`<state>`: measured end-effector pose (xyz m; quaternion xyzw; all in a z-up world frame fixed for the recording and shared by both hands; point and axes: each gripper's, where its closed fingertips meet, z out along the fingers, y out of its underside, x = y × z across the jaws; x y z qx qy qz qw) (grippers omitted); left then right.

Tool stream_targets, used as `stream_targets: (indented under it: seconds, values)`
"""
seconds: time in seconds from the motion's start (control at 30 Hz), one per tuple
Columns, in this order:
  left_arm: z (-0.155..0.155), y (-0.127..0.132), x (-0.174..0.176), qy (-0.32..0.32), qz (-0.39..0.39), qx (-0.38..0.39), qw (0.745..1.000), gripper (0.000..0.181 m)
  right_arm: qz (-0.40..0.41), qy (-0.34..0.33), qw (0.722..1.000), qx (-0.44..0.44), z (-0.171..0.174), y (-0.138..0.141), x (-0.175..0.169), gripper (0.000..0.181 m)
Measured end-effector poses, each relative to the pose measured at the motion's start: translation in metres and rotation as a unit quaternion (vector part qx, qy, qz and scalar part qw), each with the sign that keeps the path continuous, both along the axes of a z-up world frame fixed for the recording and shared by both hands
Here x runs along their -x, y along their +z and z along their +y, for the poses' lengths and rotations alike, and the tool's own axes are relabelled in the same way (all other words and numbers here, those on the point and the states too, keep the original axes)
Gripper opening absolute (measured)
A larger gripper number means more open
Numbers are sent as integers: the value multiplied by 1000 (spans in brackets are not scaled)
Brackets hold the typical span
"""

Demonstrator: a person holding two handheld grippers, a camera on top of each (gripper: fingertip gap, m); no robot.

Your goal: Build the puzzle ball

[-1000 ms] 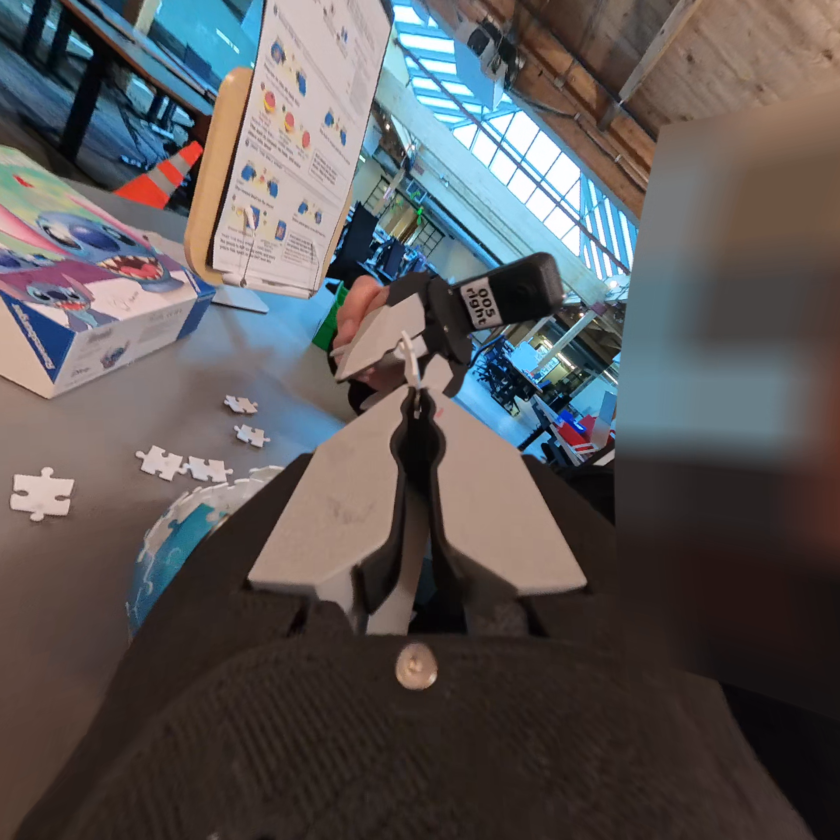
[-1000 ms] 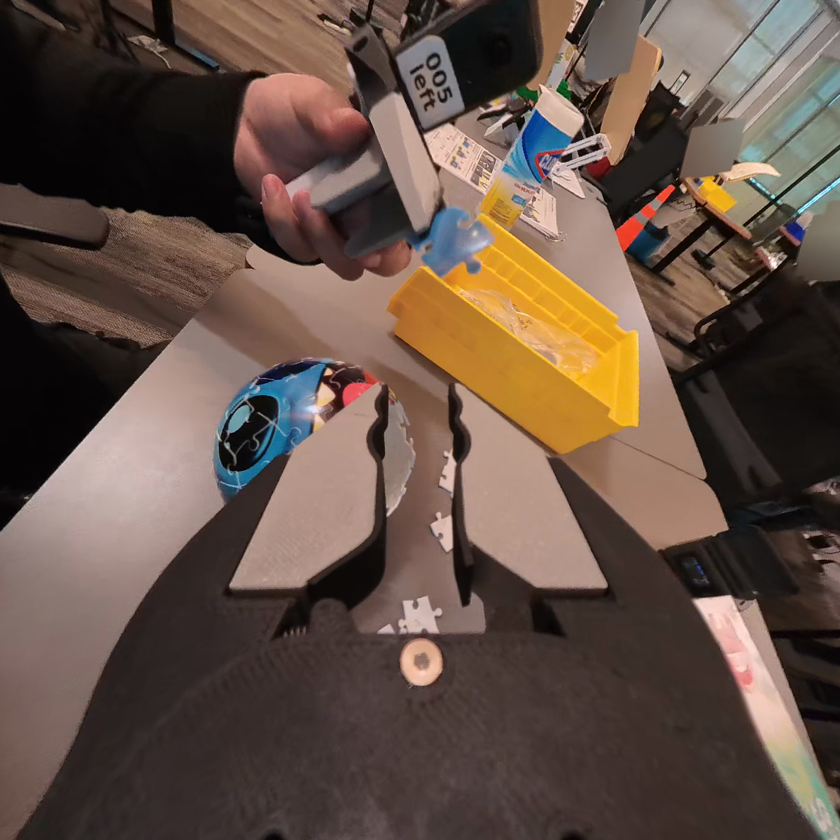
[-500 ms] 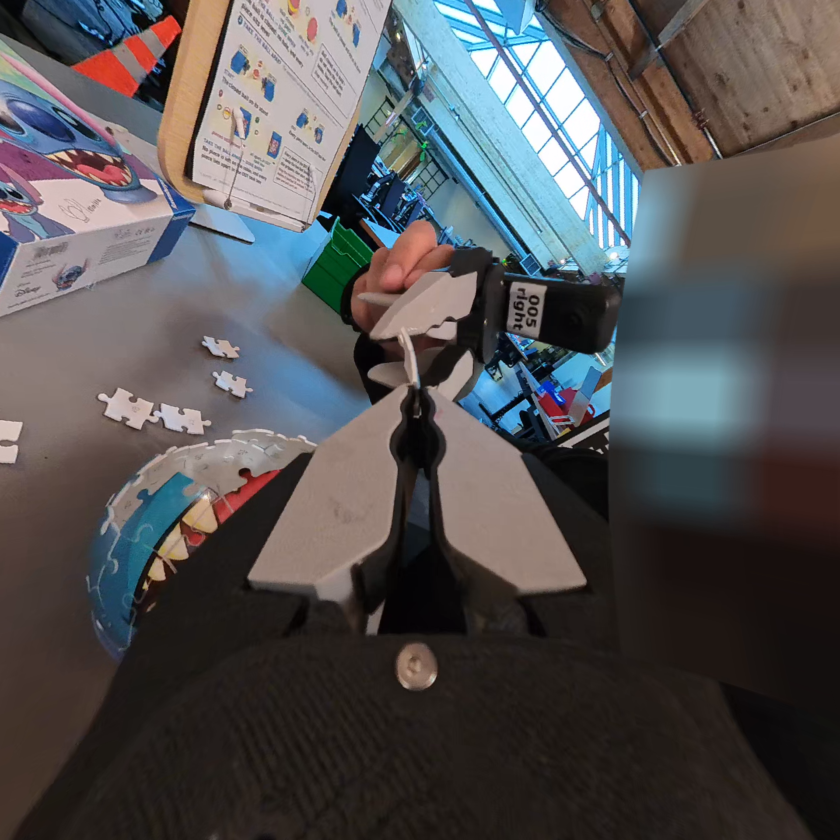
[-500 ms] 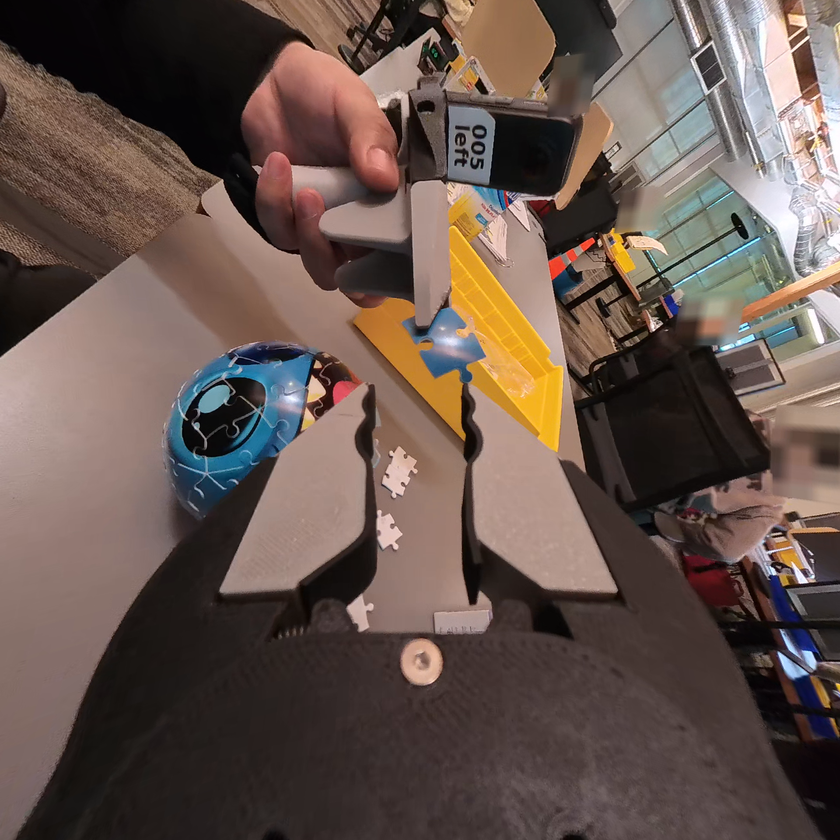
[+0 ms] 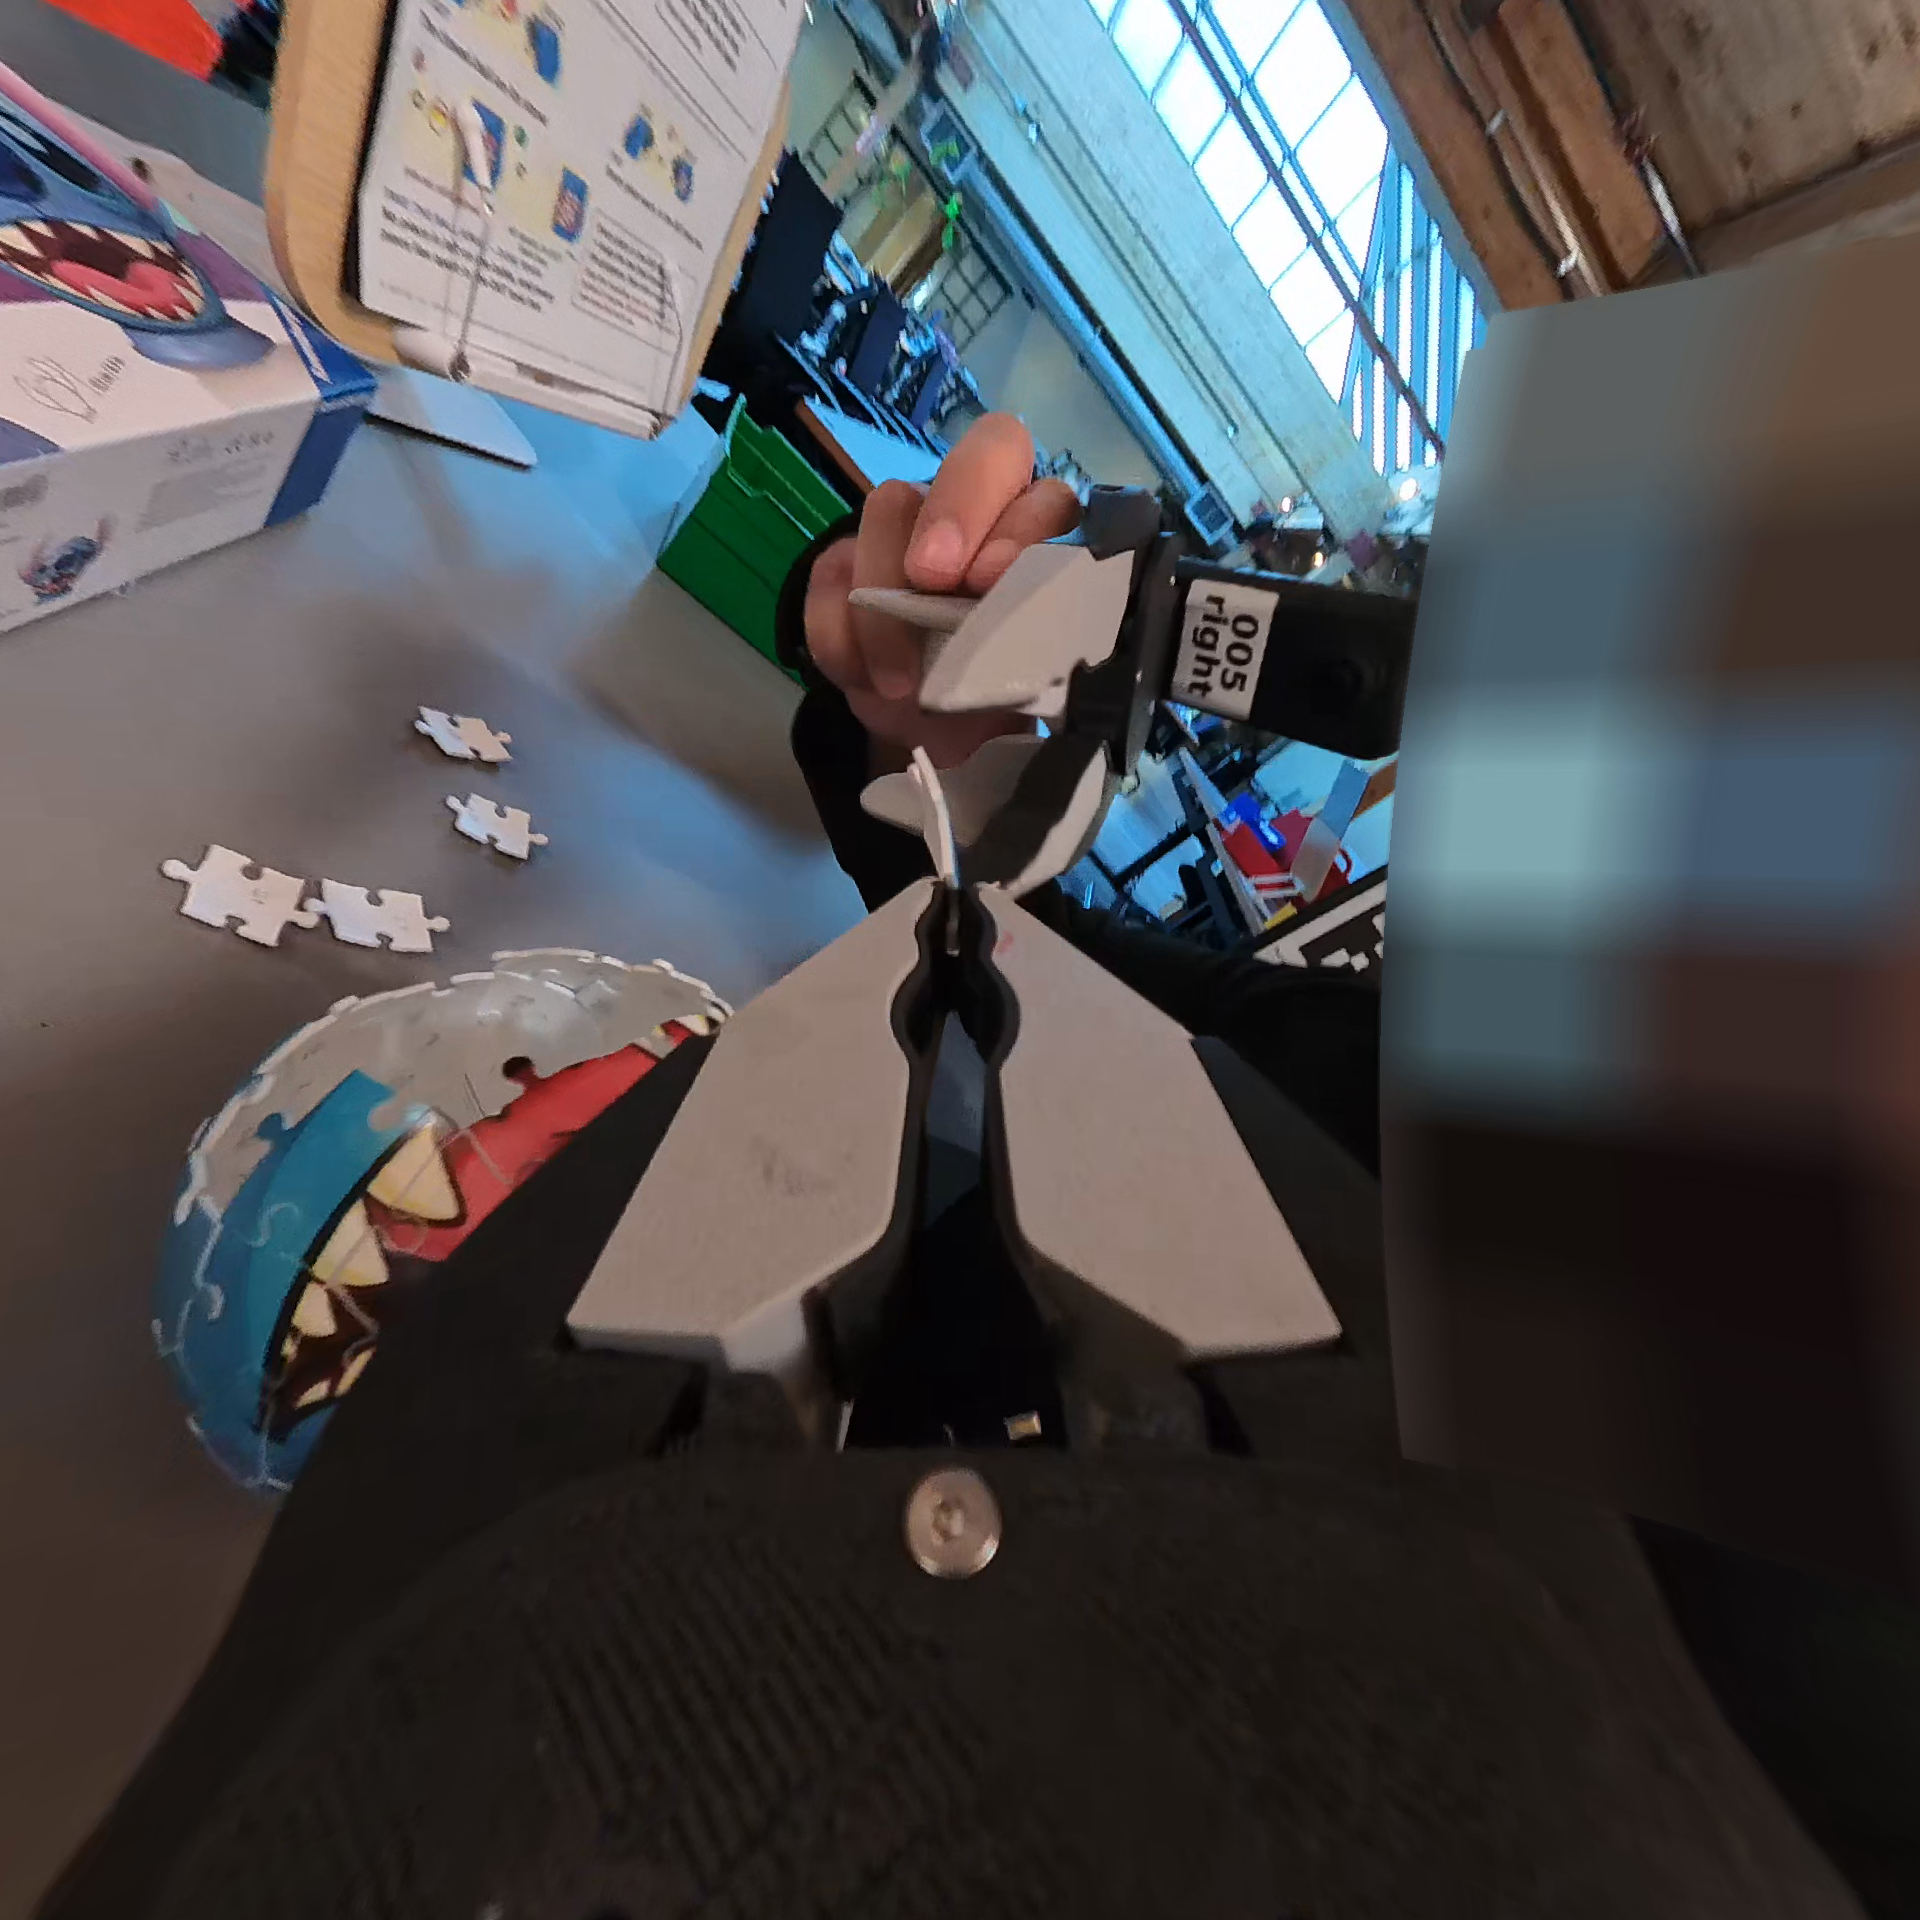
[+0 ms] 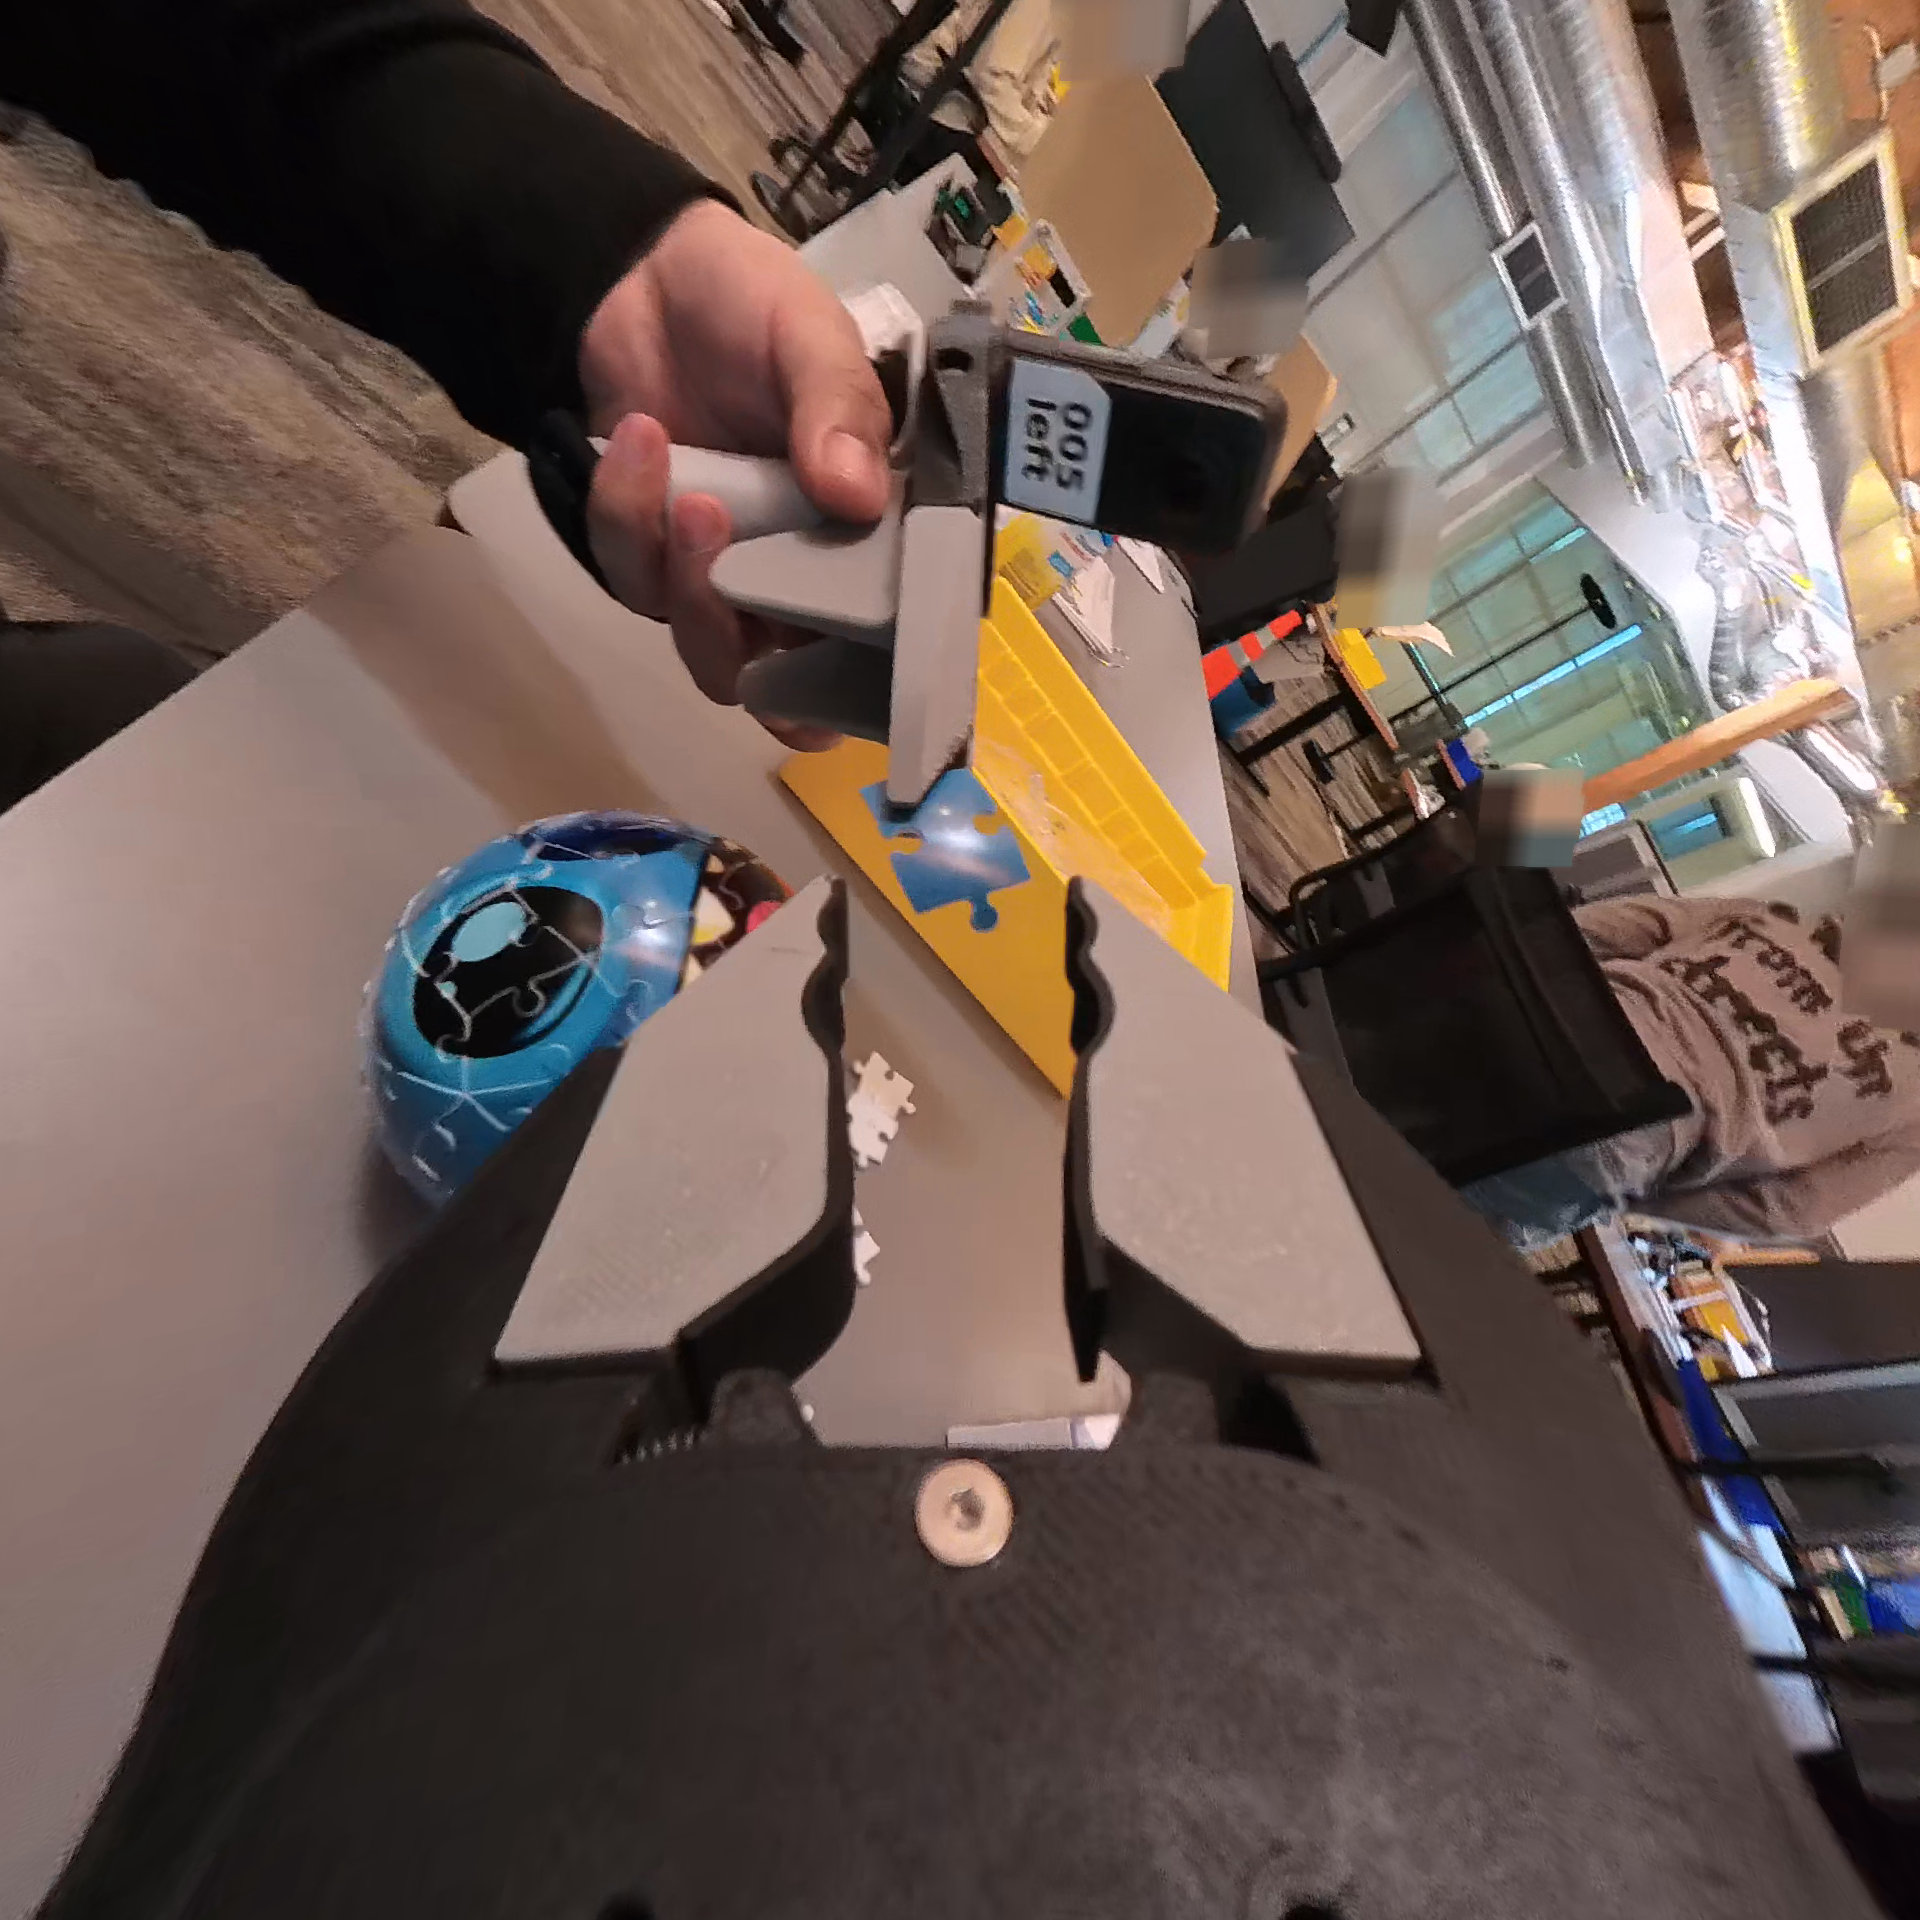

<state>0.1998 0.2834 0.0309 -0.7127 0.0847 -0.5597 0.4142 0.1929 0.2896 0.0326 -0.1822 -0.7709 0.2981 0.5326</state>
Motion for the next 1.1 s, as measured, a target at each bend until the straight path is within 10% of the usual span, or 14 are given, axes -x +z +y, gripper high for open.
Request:
stream_targets:
  seconds: [0.77,1.1]
  values:
    - [30,9,6,28,16,-29,999,0,0,2,994,107,29,15,-12,1]
    - [45,11,28,89,100,-71,988,0,-91,-194,972,93,131,-44,-4,0]
